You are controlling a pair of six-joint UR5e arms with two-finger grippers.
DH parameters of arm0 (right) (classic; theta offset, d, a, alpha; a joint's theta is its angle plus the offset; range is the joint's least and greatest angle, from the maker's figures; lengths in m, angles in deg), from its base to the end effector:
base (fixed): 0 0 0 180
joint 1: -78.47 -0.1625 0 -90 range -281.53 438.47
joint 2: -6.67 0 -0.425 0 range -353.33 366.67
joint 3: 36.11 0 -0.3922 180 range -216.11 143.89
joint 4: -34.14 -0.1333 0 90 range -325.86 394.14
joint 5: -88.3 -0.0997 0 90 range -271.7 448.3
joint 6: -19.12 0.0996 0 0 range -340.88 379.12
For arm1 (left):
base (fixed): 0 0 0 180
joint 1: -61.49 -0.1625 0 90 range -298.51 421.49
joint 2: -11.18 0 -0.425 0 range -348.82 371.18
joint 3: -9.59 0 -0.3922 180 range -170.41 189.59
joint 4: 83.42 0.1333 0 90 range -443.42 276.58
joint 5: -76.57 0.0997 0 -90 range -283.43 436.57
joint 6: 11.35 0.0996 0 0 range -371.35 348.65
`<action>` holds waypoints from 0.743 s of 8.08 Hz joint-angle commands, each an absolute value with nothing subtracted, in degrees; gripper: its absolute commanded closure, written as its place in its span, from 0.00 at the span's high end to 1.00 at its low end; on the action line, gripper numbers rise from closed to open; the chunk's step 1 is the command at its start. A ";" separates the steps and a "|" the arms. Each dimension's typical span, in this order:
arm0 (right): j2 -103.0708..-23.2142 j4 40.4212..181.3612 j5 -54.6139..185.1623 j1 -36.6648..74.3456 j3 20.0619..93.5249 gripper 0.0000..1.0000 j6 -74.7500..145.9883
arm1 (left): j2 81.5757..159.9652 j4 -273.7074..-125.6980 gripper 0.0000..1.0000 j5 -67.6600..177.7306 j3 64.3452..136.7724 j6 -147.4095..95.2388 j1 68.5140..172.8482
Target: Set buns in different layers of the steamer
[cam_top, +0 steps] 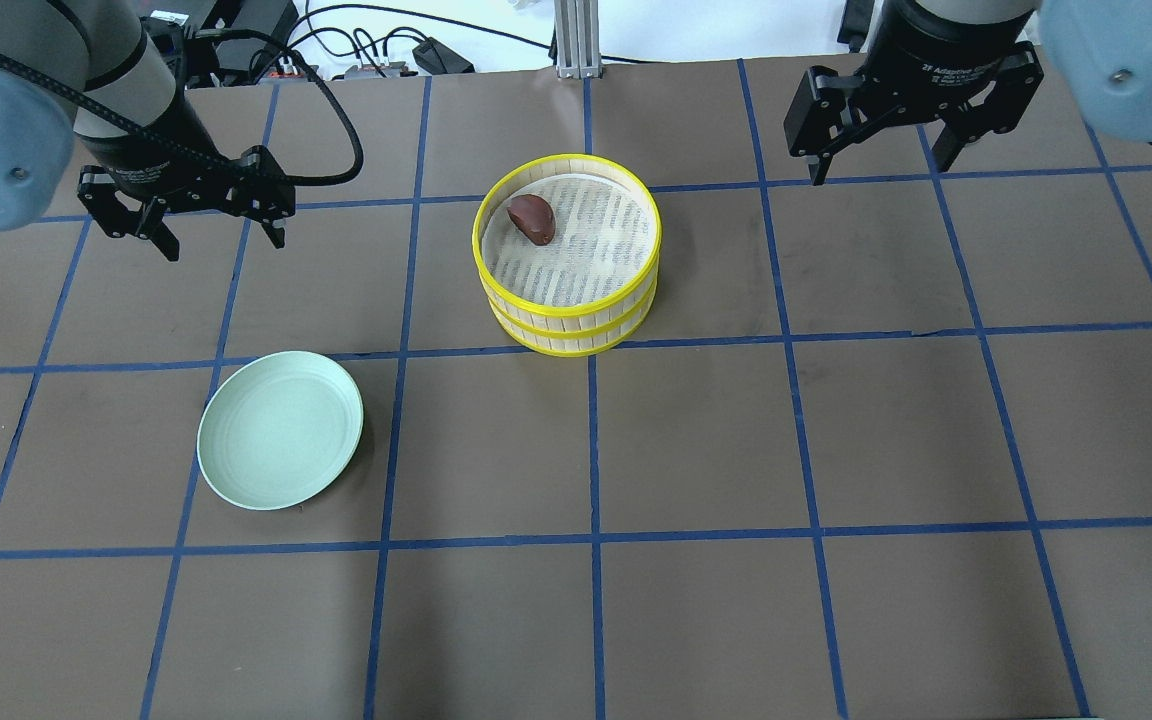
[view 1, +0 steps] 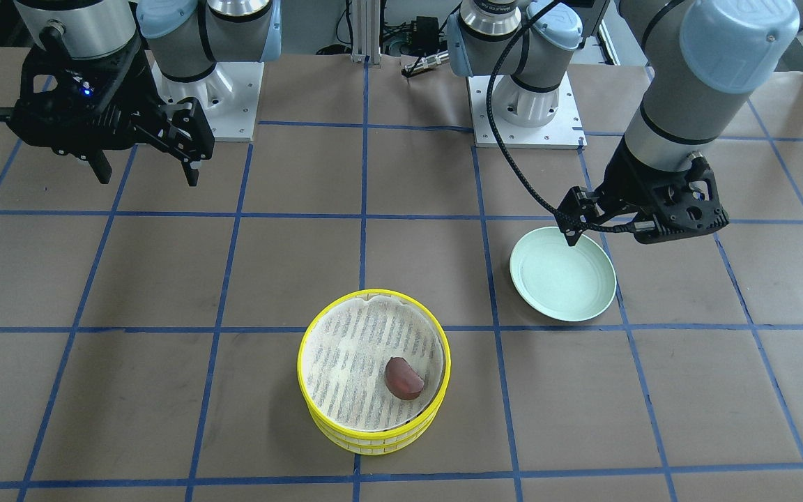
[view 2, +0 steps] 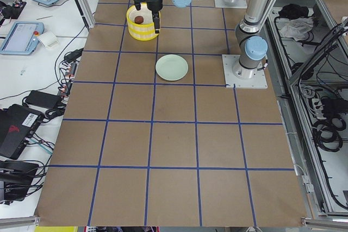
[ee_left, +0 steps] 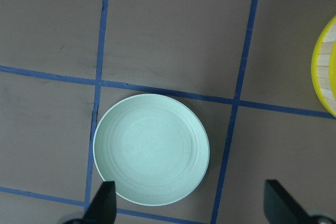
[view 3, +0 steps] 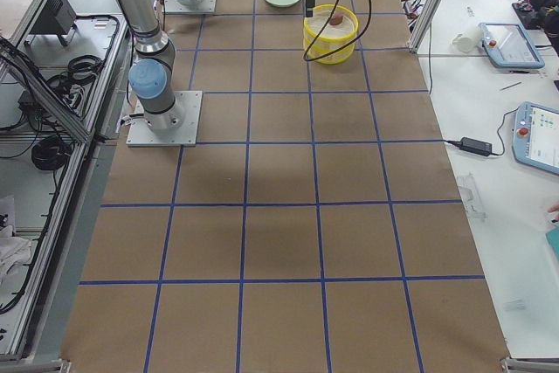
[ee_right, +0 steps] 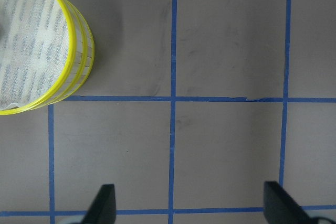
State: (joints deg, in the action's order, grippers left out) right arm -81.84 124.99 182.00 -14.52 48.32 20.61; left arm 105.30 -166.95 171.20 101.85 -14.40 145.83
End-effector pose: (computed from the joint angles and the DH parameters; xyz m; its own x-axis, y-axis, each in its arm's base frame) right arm 0.1533 -0.5028 0.5248 -0.9979 -0.0206 0.0620 -0.0260 0.9958 -0.0876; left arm -0.0733 -0.5300 0.4437 -0.9852 -0.1512 -0.0805 -0.1513 0.9885 -0.0059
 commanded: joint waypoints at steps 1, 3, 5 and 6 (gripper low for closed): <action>-81.84 125.29 181.99 -14.52 48.35 1.00 20.70 | 102.41 -169.64 1.00 170.53 102.40 -14.52 145.86; -81.84 125.46 182.08 -14.60 48.44 1.00 20.70 | 101.45 -170.17 1.00 170.87 102.40 -14.52 145.95; -81.84 125.73 181.90 -14.52 48.44 1.00 20.79 | 100.65 -171.05 1.00 170.88 102.40 -14.43 145.86; -81.84 127.03 181.90 -14.52 48.52 1.00 20.79 | 100.74 -170.96 1.00 170.88 102.40 -14.43 145.95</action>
State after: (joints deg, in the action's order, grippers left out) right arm -81.84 125.69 182.02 -14.55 48.44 20.74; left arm 100.97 -170.80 170.86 102.40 -14.48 145.92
